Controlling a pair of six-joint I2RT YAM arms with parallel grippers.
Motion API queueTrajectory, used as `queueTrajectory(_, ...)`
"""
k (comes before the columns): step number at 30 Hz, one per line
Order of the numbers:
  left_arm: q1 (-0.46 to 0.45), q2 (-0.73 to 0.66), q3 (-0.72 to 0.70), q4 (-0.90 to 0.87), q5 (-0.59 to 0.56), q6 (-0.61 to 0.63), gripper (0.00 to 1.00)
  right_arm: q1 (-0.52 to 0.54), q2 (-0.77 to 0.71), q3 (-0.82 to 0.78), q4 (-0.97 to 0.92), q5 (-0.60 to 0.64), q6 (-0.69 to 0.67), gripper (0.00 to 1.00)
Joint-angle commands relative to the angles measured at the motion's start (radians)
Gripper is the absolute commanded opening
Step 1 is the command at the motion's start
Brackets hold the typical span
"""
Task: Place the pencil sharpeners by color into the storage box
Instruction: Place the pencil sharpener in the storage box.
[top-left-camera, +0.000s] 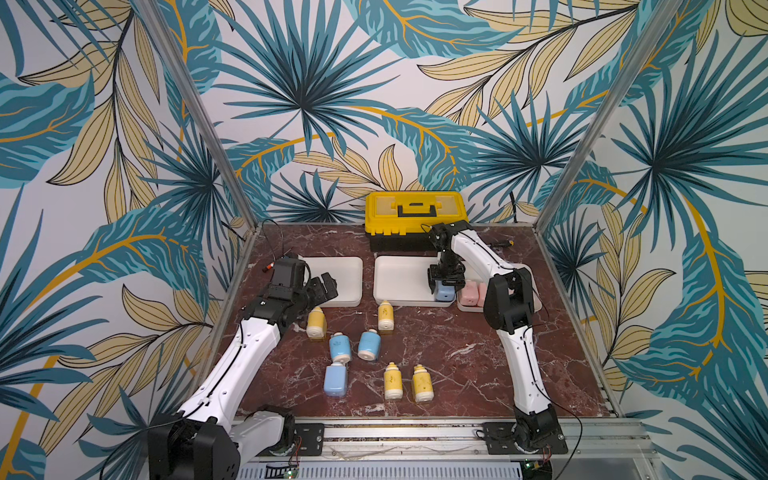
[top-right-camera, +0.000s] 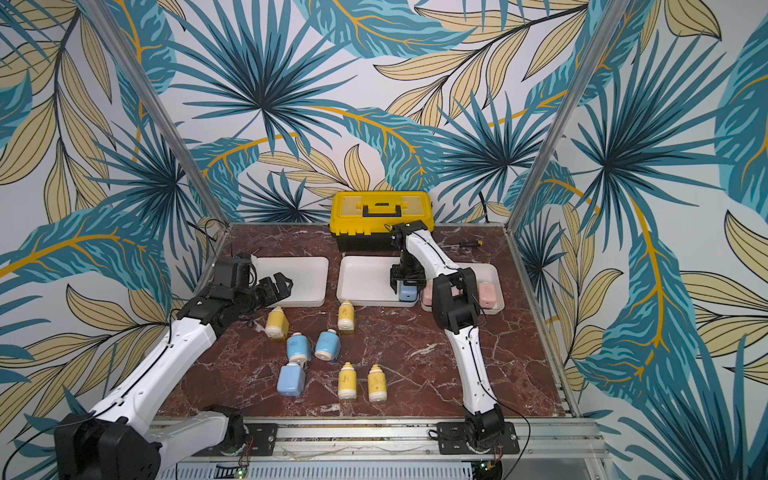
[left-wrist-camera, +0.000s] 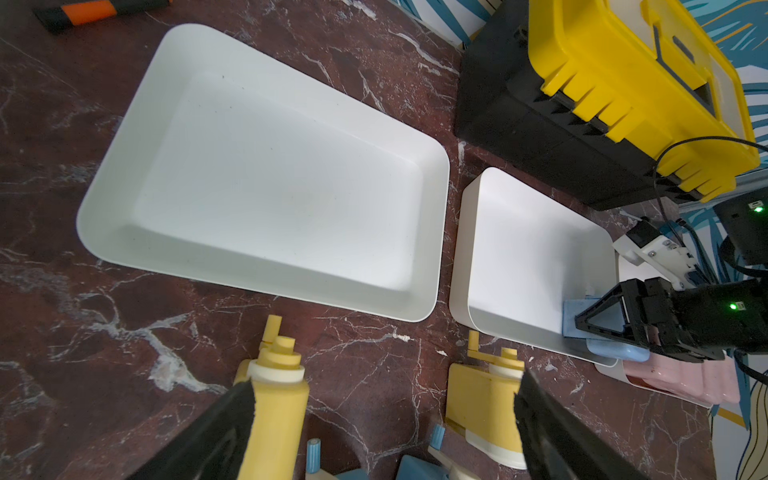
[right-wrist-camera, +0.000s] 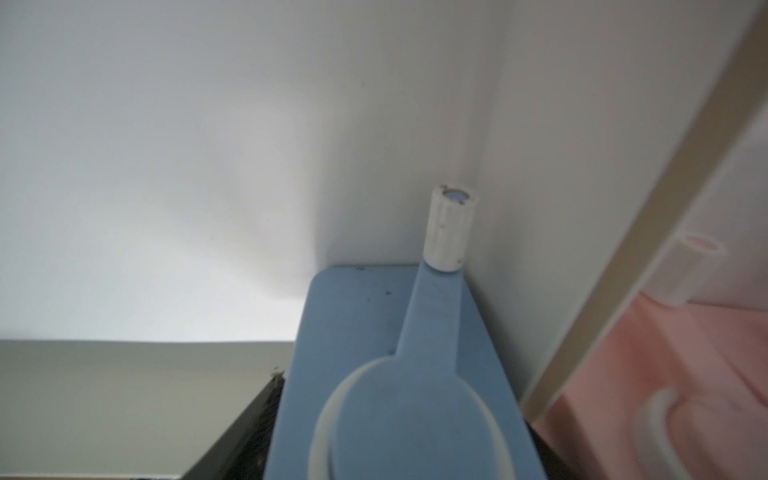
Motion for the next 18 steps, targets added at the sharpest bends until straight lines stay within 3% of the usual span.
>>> queueTrajectory(1,0.007,-0.014,0.04,0.004,-0.008,0.007,0.99,-0.003,-0.038,-0.004,-0.016,0.04,0.012,0.73)
queueTrajectory(13,0.007,-0.029,0.058,0.004,0.011,0.003,0.99,-0.003,-0.179,0.035,-0.055,0.112,0.019,0.76)
queueTrajectory(18,-0.002,-0.048,0.053,0.0,0.052,0.001,1.0,-0.001,-0.3,0.006,-0.024,0.11,0.032,0.76)
